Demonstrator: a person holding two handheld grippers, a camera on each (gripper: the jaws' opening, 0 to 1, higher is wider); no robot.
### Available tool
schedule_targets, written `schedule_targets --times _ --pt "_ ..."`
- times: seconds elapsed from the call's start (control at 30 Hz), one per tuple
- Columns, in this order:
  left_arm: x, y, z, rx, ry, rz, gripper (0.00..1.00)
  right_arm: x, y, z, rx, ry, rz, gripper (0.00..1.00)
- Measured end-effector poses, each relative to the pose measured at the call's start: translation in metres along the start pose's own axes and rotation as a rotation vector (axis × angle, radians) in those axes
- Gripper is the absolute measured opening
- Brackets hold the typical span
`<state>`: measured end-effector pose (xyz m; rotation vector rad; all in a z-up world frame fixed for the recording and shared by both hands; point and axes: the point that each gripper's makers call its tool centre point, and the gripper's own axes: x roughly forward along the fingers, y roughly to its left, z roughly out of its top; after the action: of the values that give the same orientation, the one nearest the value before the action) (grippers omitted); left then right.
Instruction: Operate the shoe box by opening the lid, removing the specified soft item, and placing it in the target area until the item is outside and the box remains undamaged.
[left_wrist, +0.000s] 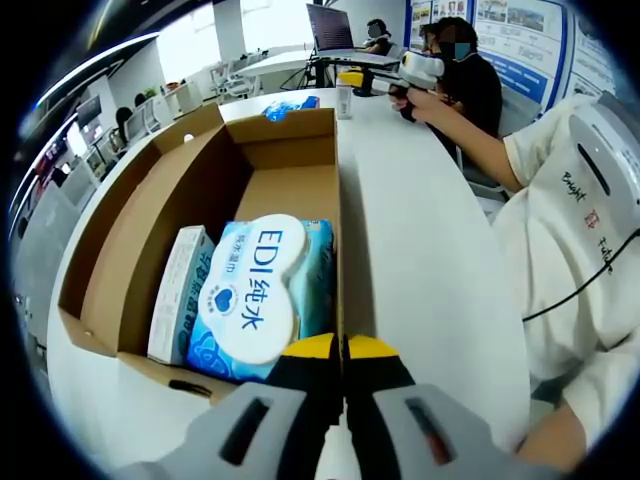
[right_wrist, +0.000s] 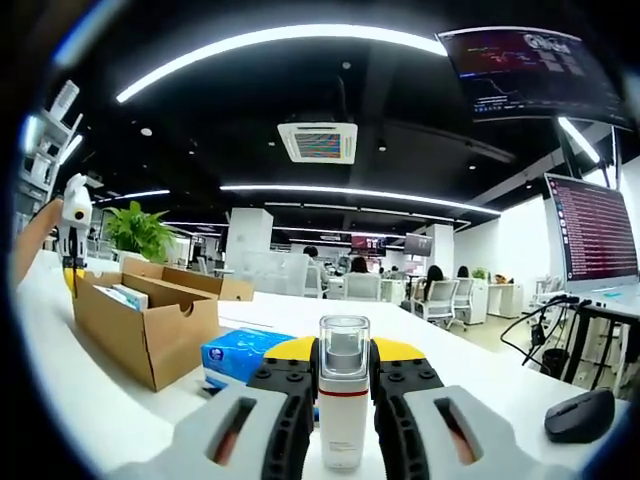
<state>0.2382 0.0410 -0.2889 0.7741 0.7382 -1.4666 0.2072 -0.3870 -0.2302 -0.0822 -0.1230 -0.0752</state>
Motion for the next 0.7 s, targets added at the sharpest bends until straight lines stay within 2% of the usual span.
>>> schedule_targets --times 0.07,0.1,0.17,0.7 --pt "0.0001 0.0001 0.0 0.004 0.0 0.0 0.01 -0.0024 -0.0004 -0.0004 -0.001 0.001 0.001 0.19" --pt "-0.0001 0.0005 0.0 -0.002 -0.002 -0.005 0.01 -0.0031 -0.0016 0.0002 0.022 -0.025 0.0 0.19" --pt "0.0001 0.0004 0.0 -0.001 -0.002 -0.003 0.01 -0.0034 -0.0048 -0.001 0.065 -0.022 -0.005 0.19" --pt "0.0002 0.0017 -0.0002 0.002 -0.001 -0.001 0.01 -0.0036 0.0021 -0.0025 0.008 0.065 -0.017 0.19"
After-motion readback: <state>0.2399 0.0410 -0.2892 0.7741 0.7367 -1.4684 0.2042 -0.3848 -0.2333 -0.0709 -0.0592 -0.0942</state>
